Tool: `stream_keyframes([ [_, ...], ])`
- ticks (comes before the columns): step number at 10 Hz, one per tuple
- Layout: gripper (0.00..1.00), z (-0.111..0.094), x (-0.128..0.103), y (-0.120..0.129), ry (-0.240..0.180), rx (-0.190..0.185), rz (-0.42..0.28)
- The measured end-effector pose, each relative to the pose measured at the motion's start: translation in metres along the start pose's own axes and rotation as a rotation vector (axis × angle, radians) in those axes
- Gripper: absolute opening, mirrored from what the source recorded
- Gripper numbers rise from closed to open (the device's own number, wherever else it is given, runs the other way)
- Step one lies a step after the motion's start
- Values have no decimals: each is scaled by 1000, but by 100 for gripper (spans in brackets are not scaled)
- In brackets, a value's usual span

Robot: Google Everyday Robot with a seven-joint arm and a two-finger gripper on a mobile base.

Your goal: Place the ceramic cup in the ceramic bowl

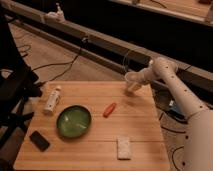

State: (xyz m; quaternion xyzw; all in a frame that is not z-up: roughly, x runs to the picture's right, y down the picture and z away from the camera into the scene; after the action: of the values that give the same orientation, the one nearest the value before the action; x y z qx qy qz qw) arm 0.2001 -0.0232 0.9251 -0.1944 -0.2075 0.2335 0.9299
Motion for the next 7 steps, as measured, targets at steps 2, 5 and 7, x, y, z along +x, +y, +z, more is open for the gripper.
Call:
stream_keyframes([
  [2, 32, 6, 10, 2, 7, -19, 27],
  [5, 3, 11, 5, -1, 6, -24, 27],
  [7, 0, 2, -6, -8, 3, -9, 18],
])
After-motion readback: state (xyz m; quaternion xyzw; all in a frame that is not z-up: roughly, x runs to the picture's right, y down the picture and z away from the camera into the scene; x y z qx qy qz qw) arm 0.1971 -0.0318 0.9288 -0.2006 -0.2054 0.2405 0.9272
